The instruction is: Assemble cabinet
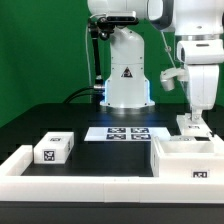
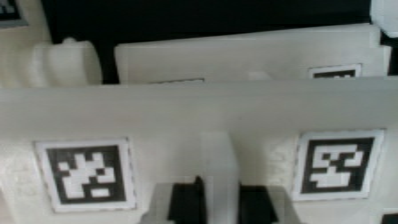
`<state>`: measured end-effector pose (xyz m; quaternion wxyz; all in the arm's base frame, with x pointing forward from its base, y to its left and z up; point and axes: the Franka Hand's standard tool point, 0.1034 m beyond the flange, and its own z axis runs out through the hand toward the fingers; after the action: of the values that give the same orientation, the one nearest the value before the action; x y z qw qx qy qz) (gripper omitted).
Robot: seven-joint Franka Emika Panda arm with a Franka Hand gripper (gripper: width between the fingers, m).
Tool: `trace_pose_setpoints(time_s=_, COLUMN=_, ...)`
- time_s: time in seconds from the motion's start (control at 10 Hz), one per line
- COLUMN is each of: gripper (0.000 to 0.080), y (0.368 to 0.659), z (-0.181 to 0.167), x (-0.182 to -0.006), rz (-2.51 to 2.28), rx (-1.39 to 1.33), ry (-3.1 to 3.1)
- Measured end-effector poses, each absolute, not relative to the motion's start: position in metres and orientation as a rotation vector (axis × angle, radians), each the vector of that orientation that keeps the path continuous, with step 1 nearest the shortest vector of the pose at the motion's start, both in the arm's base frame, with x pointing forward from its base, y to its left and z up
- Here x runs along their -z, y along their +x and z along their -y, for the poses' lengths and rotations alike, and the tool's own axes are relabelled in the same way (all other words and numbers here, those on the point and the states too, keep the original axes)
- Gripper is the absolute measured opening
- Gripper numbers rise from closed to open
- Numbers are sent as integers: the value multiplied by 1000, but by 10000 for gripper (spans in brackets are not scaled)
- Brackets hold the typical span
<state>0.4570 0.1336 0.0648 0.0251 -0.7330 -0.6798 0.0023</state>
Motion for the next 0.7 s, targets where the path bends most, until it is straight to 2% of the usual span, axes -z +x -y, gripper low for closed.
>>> trace_pose_setpoints(time_s=0.7, gripper=64, y=472, z=-139, x=-60, rz=2083, rx=7, ry=-2271)
